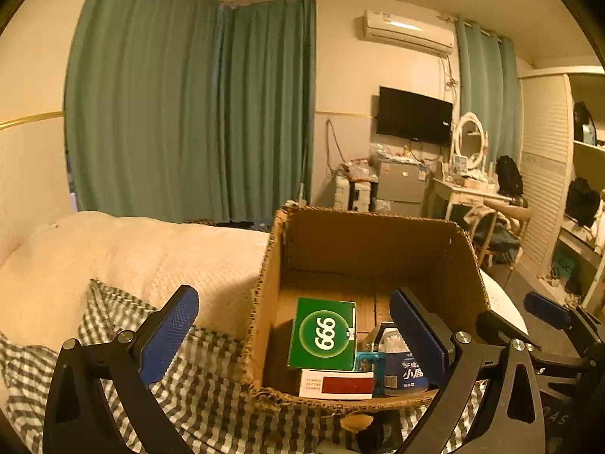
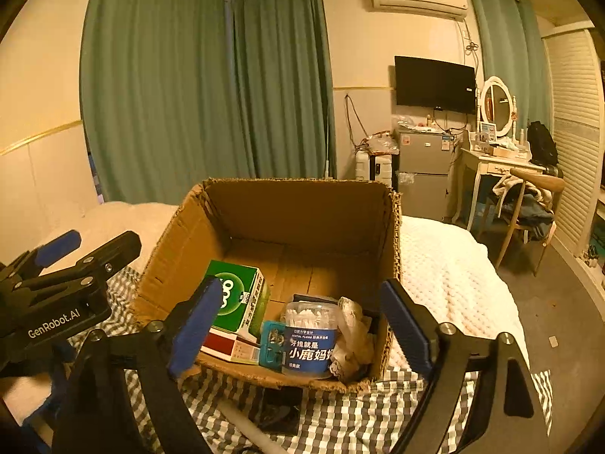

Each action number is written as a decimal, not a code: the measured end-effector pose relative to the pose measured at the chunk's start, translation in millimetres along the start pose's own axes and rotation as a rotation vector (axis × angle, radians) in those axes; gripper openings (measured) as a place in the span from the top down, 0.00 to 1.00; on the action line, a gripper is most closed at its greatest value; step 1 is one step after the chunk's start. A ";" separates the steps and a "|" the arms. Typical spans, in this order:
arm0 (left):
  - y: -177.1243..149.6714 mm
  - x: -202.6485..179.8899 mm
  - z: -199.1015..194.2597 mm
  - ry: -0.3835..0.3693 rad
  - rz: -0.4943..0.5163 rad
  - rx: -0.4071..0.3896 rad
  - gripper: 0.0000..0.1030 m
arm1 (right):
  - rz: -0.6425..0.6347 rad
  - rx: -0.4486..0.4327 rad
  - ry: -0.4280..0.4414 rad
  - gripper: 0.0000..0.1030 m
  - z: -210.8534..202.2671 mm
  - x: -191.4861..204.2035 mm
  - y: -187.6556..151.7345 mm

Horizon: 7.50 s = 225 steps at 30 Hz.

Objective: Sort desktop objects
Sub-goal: 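Withdraw both grippers from the cardboard box toward the remaining items, then grasp the blue Vinda tissue pack with the left gripper while the right grasps the white toothpaste tube, then lift and carry the tissue pack and toothpaste tube over the cardboard box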

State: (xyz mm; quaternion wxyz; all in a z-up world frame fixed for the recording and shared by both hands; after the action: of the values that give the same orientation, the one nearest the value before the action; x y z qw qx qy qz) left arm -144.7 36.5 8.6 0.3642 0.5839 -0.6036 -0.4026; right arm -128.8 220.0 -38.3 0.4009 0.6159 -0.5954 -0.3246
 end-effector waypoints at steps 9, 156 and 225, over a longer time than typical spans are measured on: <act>-6.0 8.4 -26.4 0.013 -0.029 -0.020 0.00 | 0.014 -0.036 -0.002 0.11 -29.4 -1.8 -1.6; -132.9 12.0 -39.4 -0.081 0.091 0.255 0.58 | -0.046 0.318 0.070 0.92 -38.5 29.6 -165.1; -12.1 -35.8 111.8 -0.080 0.124 0.097 0.57 | -0.038 0.042 0.090 0.92 68.6 -1.1 -2.0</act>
State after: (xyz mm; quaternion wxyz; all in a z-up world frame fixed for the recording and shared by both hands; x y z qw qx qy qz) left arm -239.5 79.1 -47.3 0.3353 0.5460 -0.6714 -0.3724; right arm -188.1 213.6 -72.3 0.4080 0.6494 -0.5716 -0.2917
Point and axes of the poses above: each gripper's, at about its wrist camera, not at the fingertips, and z roughly the way its jaws point, x to its left, y to its top, the point moved 4 cm from there along z, roughly the way its jaws point, and after that the axes turned 3 degrees about x, right-handed, at the moved point
